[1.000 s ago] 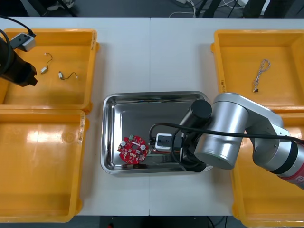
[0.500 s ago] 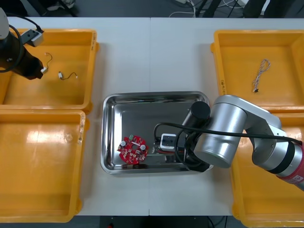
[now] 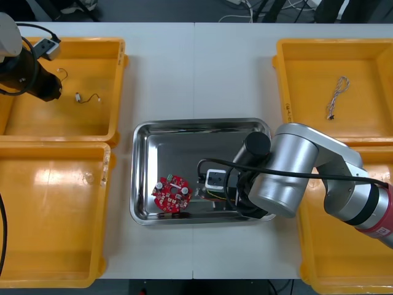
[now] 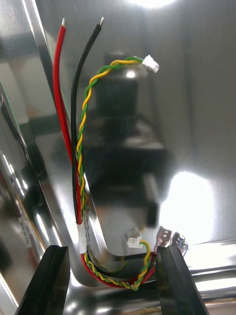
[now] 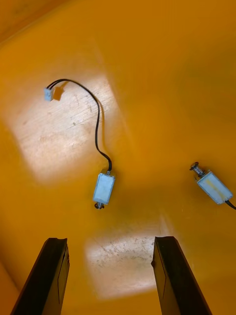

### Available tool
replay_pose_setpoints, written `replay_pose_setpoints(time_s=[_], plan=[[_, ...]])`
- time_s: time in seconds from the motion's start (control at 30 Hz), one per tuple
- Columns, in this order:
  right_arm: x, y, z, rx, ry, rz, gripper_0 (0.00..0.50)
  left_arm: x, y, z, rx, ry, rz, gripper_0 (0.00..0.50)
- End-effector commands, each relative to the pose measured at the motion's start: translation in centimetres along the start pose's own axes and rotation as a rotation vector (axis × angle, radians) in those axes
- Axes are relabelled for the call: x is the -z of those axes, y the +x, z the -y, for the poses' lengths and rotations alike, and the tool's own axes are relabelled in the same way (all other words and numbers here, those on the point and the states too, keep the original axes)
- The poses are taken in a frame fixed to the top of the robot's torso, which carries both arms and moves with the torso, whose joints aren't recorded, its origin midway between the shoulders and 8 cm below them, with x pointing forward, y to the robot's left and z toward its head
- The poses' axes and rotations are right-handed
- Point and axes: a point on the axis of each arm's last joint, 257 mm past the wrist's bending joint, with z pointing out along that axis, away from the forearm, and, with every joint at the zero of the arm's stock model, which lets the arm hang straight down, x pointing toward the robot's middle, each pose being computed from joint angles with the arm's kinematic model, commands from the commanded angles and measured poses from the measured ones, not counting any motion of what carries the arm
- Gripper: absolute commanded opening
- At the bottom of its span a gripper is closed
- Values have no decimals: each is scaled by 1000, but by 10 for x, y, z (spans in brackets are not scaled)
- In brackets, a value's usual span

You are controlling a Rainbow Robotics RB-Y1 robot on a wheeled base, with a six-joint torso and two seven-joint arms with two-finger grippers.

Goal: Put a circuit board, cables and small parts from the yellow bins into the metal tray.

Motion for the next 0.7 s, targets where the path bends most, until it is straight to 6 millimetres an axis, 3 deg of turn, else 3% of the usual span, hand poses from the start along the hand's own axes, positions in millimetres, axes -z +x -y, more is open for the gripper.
replay_pose_setpoints(time_s=[0.03, 0.23, 0.37, 0.7], plan=[[5, -13, -1, 12, -1, 36, 500, 21, -48, -1, -151, -25, 99, 500], [10, -13, 4, -8, -5, 45, 500, 16, -51, 0, -187, -32, 114, 500], [24, -13, 13, -36, 0, 50, 500, 12, -54, -2, -198, -38, 133, 500], [79, -6, 39, -144, -40, 48, 500, 1, -59, 1, -233, -61, 159, 500]])
